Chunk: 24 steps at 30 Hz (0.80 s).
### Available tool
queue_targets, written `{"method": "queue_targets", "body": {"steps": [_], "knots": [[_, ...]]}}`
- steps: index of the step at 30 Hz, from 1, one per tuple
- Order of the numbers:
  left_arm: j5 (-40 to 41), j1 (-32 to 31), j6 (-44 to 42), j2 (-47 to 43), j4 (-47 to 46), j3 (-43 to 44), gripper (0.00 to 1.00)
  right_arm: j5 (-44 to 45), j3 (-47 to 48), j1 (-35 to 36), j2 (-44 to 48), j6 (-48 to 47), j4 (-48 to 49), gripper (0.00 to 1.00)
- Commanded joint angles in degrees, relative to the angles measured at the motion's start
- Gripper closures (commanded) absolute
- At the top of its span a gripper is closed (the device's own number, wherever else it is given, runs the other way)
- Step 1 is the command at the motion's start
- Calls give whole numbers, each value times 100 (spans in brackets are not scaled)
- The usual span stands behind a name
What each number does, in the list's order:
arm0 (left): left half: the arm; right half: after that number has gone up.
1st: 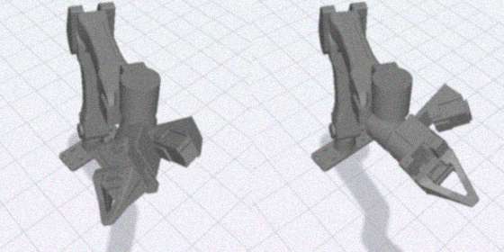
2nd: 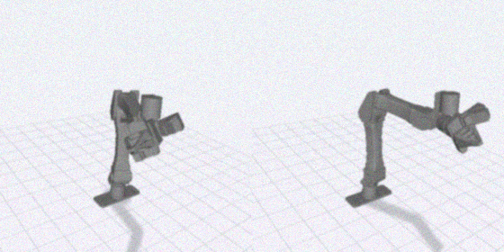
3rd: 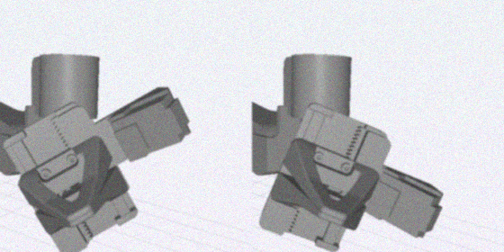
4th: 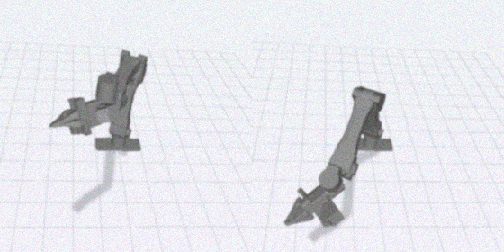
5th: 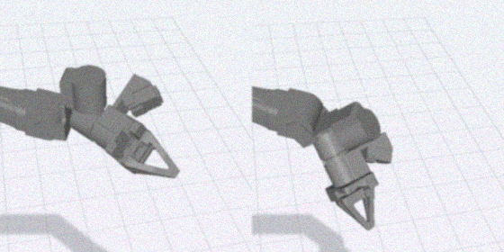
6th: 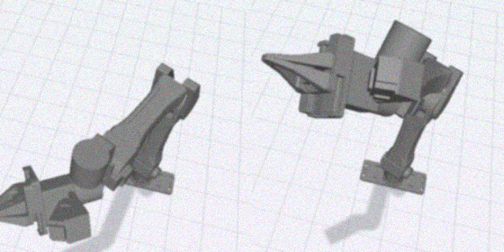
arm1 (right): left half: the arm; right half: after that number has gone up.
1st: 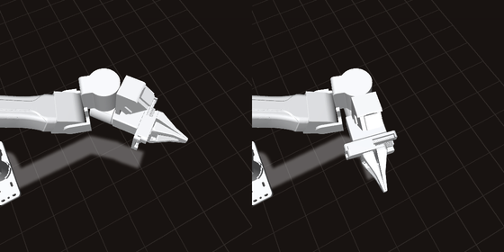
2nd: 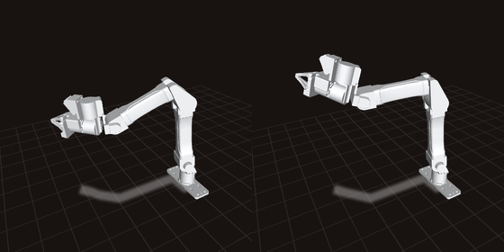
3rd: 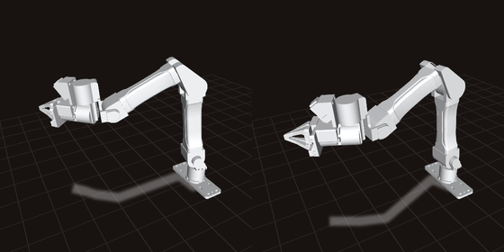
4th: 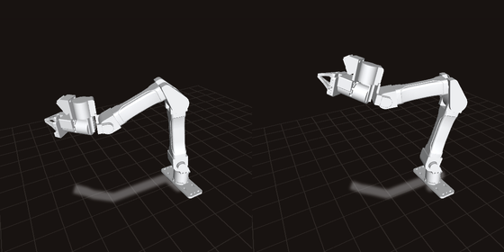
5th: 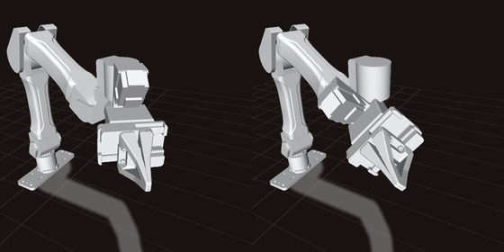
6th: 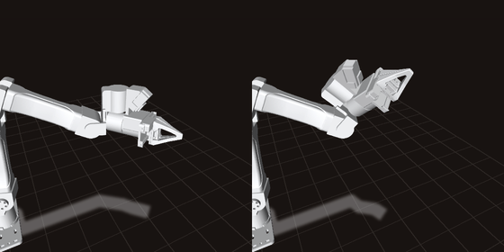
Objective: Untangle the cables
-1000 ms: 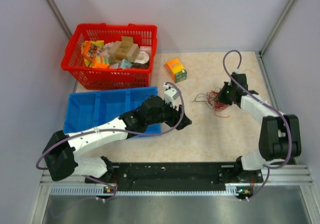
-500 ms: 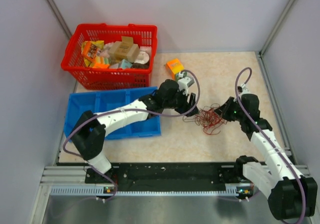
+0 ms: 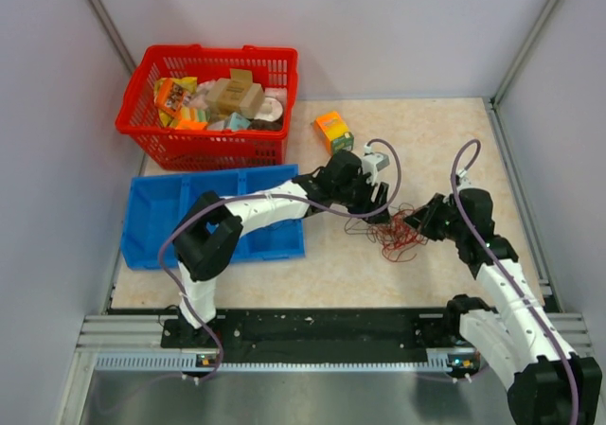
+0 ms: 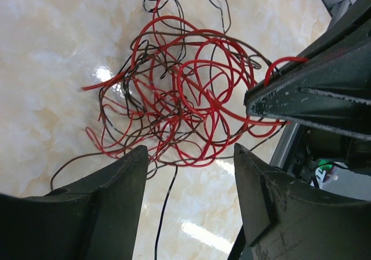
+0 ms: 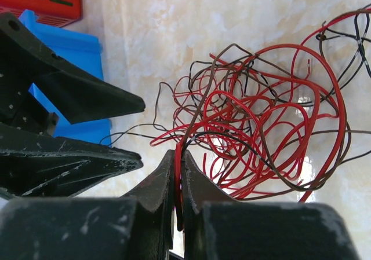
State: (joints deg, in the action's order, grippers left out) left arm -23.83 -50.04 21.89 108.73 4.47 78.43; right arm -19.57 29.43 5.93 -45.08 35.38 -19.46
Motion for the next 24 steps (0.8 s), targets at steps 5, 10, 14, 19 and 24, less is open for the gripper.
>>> {"method": "queue_targets", "body": {"steps": [5,10,14,19,24], "knots": [[-508,-208,254,570,-289,673,50,111,-113,4,210,189,-57,98],[-297,-225,325,659,-131,752,81,190,-183,-4,228,250,-92,94],[-34,-234,228,186,-87,621,100,594,-306,4,271,513,-189,93],[-173,-234,210,-571,-95,602,100,1192,-482,4,35,944,-119,92],[-639,-243,518,-1089,-122,1129,100,1438,-640,-22,-185,1384,249,92]]}}
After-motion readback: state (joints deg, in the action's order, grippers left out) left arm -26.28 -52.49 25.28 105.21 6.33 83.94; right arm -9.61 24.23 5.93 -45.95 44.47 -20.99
